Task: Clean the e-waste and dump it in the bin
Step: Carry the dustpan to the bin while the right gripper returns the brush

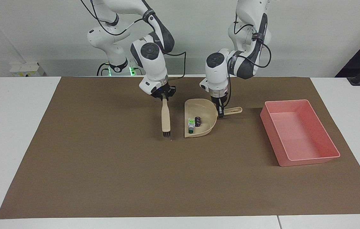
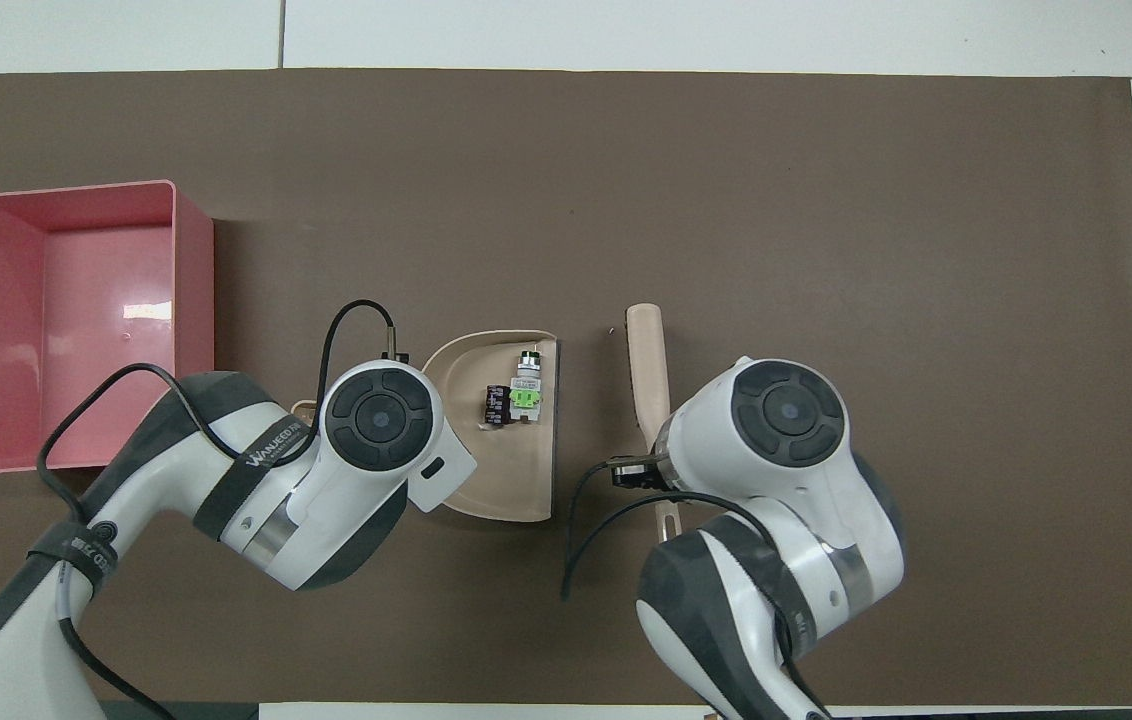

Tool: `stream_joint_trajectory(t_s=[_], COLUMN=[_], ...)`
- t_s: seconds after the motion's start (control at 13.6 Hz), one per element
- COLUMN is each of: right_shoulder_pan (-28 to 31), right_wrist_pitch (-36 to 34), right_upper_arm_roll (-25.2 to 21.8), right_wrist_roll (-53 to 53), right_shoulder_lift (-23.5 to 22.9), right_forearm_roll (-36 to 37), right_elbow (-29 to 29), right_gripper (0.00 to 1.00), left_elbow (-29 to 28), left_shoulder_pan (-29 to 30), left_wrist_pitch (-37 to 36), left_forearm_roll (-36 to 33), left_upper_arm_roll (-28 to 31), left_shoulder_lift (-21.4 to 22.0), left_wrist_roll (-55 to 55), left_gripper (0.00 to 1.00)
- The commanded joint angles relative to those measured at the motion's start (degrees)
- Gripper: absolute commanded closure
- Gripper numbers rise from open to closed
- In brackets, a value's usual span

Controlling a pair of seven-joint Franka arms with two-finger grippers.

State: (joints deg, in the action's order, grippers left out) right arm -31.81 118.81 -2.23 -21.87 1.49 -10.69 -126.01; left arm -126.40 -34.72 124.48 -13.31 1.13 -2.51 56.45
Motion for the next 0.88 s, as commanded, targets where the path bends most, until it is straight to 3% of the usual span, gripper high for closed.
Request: stream_joint_trajectory(t_s=[0.0,0.29,0.81], right_shoulder_pan=[6.47,18.06,39.17], right_wrist_pitch=[-2.7,-4.29,-3.85], right_upper_arm_roll=[0.47,0.47,0.56], right_wrist_roll=[7.09,21.04,46.99], right_shoulder_lift=[3.08,5.54,6.16], right_forearm_roll=[1.89,4.09,5.84], right_elbow=[-1.43,-2.66,-4.6], right_gripper=[1.0,1.0,1.0], left_elbow=[-0.96,-0.7,5.98], left_shoulder_pan=[1.94,4.48,20.54], left_wrist_pitch=[0.59,-0.89,-9.51], left_forearm_roll=[3.55,5.66,11.03], left_upper_arm_roll=[0.02,0.45,0.98], left_shoulder_lift=[3.12,6.45,9.19], left_wrist_roll=[6.03,9.8,26.49], left_gripper=[1.0,1.0,1.0])
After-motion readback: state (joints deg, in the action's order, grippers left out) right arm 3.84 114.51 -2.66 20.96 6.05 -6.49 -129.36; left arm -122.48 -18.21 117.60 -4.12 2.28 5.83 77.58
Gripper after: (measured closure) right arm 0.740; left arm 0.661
